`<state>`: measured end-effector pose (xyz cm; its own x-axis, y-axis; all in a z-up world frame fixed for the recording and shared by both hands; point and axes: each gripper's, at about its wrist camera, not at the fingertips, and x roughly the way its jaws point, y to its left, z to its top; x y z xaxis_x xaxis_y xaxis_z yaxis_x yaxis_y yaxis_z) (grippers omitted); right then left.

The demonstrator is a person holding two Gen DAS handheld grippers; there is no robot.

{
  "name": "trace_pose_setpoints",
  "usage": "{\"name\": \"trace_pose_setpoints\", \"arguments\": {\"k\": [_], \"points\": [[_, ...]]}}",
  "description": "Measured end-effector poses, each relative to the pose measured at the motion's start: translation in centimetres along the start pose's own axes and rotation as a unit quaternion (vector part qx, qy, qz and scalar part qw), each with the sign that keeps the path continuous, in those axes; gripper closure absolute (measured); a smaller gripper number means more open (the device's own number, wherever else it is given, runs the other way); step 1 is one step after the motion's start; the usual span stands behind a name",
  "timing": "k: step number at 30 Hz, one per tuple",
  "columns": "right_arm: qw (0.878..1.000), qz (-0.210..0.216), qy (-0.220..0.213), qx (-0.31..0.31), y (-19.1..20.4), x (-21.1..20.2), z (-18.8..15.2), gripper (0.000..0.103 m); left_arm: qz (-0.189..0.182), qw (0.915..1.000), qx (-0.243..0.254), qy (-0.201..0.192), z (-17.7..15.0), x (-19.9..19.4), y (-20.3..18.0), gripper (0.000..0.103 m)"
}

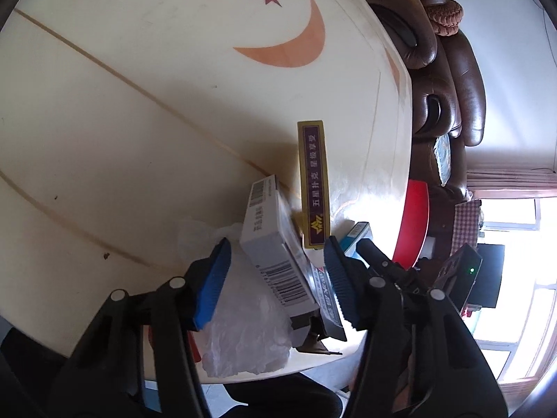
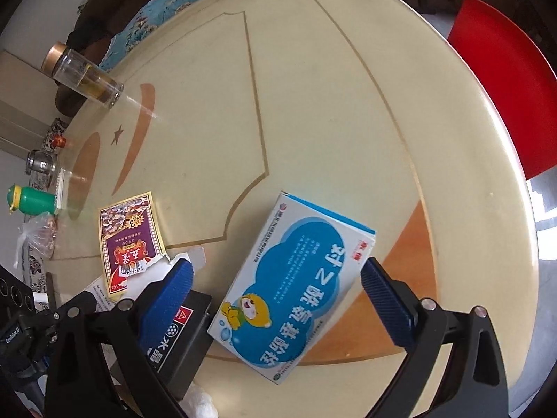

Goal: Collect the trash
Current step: 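Grasp the white barcode box with the left tool while the right tool approaches the blue medicine box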

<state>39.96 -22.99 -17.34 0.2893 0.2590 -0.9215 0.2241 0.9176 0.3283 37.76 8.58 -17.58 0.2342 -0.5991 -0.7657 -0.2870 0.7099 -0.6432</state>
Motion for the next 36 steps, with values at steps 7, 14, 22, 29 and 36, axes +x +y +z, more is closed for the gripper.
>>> {"name": "trace_pose_setpoints", "arguments": {"k": [7, 14, 22, 29, 36], "points": [[1.000, -0.017, 0.010, 0.016, 0.0, 0.5, 0.3, 0.011, -0.003, 0.9999, -0.009, 0.005, 0.0, 0.2, 0.5, 0.059], [0.998, -0.053, 0.017, 0.014, 1.0, 0.9, 0.4, 0.011, 0.002, 0.9999, -0.009, 0.009, 0.2, 0.3, 0.6, 0.068], [0.991, -0.129, 0.016, -0.034, 2.7, 1.3, 0.4, 0.031, 0.007, 0.9999, -0.005, 0.014, 0.5, 0.4, 0.4, 0.070], [0.989, -0.130, 0.014, -0.062, 3.0, 1.3, 0.3, 0.035, 0.008, 0.9998, -0.008, 0.013, 0.6, 0.2, 0.5, 0.074], [0.990, -0.122, -0.003, -0.075, 2.7, 0.1, -0.2, 0.036, 0.007, 1.0000, 0.001, -0.001, 0.4, -0.8, 0.3, 0.077]]}}
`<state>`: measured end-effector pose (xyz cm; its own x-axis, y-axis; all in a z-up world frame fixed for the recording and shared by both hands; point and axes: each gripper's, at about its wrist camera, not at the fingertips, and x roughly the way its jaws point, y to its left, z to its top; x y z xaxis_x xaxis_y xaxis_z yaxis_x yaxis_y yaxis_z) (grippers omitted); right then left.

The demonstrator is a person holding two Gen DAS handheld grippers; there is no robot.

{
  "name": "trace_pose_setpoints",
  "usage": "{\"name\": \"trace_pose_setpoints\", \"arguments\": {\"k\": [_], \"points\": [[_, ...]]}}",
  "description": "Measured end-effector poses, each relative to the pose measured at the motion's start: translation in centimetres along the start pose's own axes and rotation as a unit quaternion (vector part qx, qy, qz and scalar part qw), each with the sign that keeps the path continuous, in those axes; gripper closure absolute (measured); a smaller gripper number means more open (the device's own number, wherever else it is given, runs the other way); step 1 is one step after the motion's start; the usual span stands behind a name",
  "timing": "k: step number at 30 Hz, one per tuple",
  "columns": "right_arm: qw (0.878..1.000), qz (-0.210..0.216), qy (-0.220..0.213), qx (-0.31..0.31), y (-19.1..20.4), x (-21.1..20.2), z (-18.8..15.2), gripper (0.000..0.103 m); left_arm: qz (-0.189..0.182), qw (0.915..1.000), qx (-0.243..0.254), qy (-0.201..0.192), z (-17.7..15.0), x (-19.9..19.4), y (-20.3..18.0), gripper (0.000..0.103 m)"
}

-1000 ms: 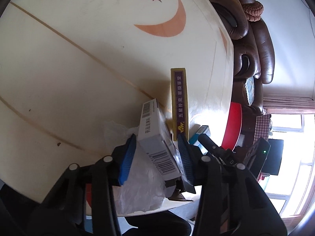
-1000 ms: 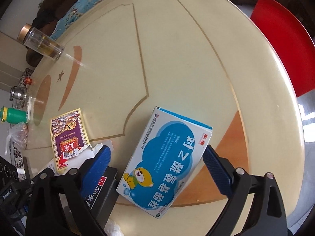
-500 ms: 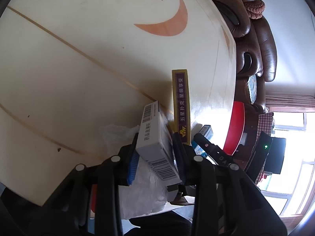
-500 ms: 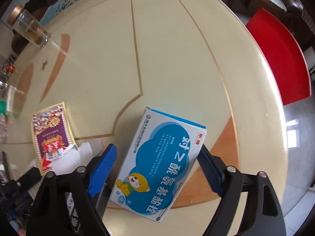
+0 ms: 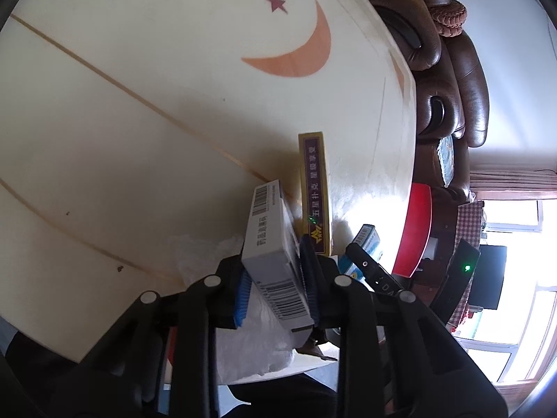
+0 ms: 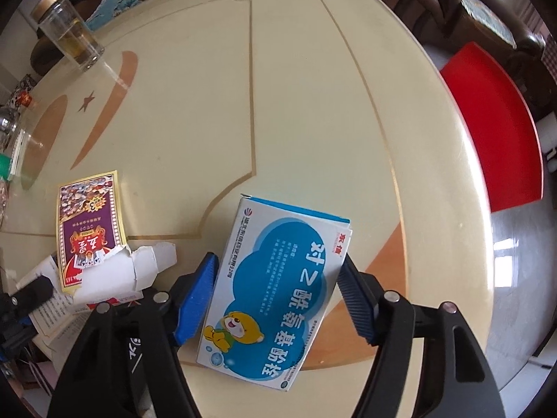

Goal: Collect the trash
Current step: 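Grasp the white barcode box with the left tool while the right tool approaches the blue medicine box, then carry the white box with the left tool while the right tool carries the blue box over the pink bin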

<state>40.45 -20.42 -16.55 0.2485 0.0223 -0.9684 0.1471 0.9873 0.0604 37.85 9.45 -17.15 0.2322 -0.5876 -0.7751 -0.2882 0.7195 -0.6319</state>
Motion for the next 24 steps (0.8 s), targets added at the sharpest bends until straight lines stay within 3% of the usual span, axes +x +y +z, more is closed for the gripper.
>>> {"name": "trace_pose_setpoints", "arguments": {"k": [18, 24], "points": [[0.997, 0.003, -0.067, -0.029, 0.0, -5.2, -1.2, 0.038, 0.002, 0.9983, 0.033, -0.049, -0.7, -4.6, -1.0, 0.082], [0.995, 0.004, -0.094, -0.036, -0.1, -7.6, -1.5, 0.038, 0.008, 0.9946, 0.062, -0.083, -1.7, -7.4, -2.0, 0.082]]}}
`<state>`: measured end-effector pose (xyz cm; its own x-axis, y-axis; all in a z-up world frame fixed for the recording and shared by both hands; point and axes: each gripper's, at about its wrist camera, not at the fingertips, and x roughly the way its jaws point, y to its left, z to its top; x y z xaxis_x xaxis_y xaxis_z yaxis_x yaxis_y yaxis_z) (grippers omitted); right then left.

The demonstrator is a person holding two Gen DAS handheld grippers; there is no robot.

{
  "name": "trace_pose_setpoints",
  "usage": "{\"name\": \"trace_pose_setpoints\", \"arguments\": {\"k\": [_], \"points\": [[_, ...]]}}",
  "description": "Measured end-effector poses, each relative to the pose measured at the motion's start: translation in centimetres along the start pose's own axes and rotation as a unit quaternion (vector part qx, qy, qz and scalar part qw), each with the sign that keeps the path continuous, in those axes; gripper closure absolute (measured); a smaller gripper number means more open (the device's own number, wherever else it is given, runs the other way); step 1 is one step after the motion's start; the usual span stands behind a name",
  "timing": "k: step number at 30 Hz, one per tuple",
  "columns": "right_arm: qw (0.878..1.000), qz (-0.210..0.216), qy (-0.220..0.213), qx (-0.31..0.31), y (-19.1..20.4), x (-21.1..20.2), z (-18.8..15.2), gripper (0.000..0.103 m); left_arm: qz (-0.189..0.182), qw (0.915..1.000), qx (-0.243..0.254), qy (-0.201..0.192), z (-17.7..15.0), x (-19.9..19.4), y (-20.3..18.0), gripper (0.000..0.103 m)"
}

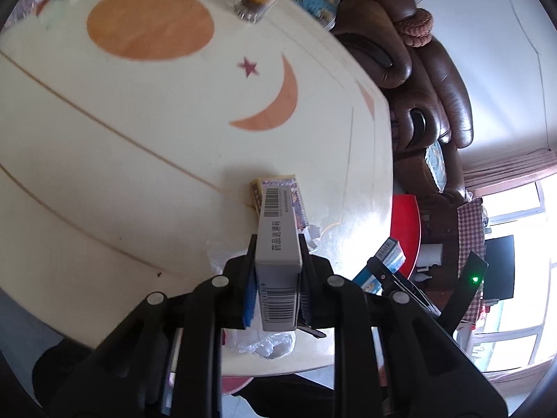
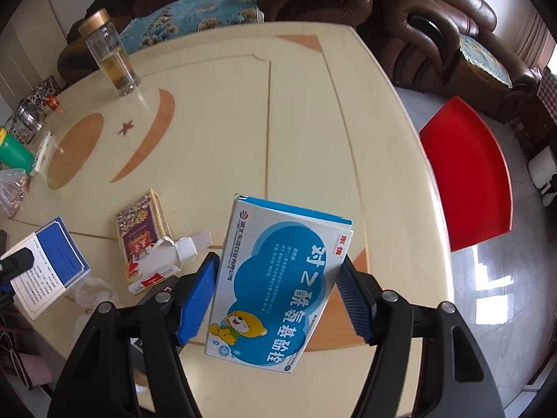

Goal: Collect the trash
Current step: 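Carry the white box with the left tool while the right tool carries the blue box over the pink bin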

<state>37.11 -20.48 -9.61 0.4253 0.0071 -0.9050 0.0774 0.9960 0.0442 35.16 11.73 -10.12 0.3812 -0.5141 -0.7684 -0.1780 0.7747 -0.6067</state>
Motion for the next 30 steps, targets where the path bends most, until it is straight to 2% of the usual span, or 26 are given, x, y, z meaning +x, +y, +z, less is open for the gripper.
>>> {"name": "trace_pose_setpoints", "arguments": {"k": [7, 11, 20, 30], "points": [[0.999, 0.006, -0.043, -0.024, 0.1, -4.4, -0.9, 0.038, 0.014, 0.9977, 0.048, -0.045, -1.6, -4.3, -1.6, 0.082], [0.997, 0.015, -0.069, -0.038, 0.4, -7.5, -2.2, 0.038, 0.029, 0.9932, 0.085, -0.074, -3.4, -7.0, -2.9, 0.082], [0.988, 0.038, -0.124, -0.079, 1.3, -14.4, -7.1, 0.038, 0.057, 0.9754, 0.170, -0.129, -8.7, -11.6, -5.9, 0.082], [0.978, 0.051, -0.170, -0.113, 2.1, -19.8, -12.5, 0.038, 0.076, 0.9572, 0.238, -0.146, -14.3, -13.1, -8.1, 0.082]]}}
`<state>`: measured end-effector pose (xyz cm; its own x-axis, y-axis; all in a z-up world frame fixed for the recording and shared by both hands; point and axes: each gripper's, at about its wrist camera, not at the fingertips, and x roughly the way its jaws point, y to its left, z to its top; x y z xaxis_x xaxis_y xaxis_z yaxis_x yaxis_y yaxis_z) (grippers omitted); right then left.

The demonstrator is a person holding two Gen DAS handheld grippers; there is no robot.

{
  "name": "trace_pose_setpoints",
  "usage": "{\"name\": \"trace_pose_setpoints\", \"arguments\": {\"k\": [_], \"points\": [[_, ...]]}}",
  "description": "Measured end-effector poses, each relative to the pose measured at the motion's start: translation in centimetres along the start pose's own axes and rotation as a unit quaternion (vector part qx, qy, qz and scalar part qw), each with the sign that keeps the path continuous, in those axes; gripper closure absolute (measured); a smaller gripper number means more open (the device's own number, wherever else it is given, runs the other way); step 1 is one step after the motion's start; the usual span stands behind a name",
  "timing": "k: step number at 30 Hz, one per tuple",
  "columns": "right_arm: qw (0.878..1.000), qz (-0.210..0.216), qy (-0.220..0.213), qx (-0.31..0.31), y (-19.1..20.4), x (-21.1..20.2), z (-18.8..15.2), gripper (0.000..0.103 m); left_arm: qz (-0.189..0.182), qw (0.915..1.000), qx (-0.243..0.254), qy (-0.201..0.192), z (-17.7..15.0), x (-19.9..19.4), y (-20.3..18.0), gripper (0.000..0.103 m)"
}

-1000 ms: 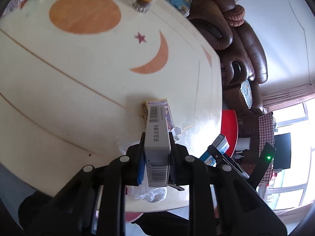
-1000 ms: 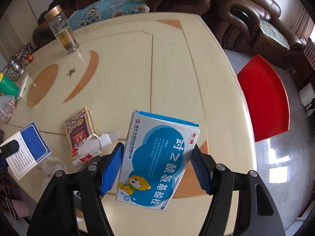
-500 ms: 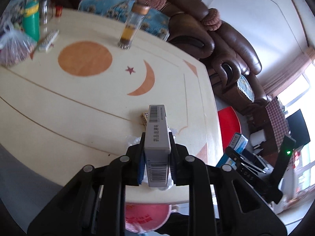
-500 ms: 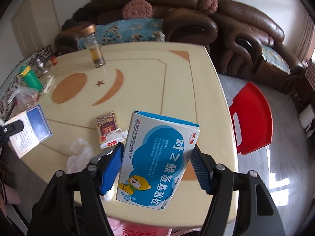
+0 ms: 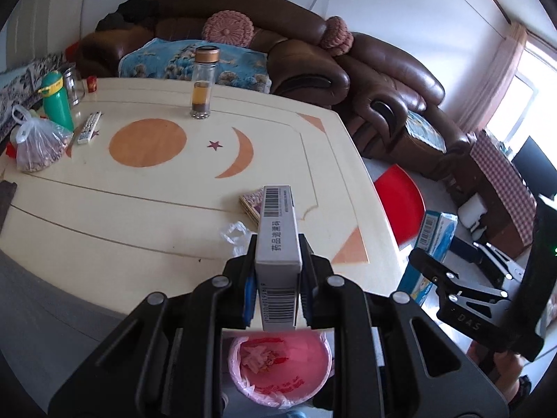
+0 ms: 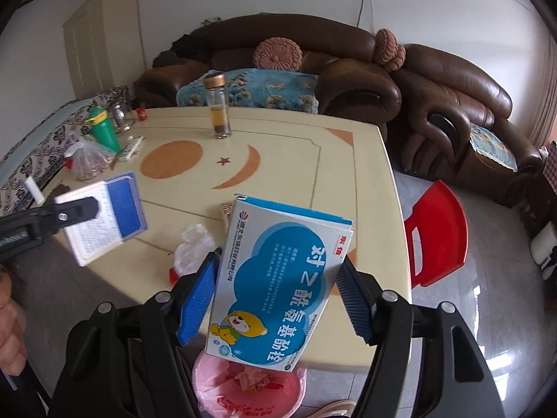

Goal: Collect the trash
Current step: 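Carry the white box with the left tool while the right tool carries the blue box over the pink bin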

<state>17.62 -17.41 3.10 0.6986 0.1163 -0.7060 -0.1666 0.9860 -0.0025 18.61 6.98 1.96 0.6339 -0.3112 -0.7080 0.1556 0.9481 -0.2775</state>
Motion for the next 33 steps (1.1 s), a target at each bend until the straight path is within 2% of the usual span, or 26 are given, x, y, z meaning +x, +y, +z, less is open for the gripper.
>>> {"name": "trace_pose_setpoints", "arguments": {"k": [13, 33], "points": [[1.000, 0.006, -0.023, -0.017, 0.9, -4.3, -4.7, 0.038, 0.010, 0.9976, 0.067, -0.008, -4.8, -1.6, -3.7, 0.082], [1.000, 0.013, 0.009, 0.005, 1.0, -3.1, -11.6, 0.038, 0.013, 0.9907, 0.132, 0.030, -12.1, -1.2, -6.1, 0.082]]}}
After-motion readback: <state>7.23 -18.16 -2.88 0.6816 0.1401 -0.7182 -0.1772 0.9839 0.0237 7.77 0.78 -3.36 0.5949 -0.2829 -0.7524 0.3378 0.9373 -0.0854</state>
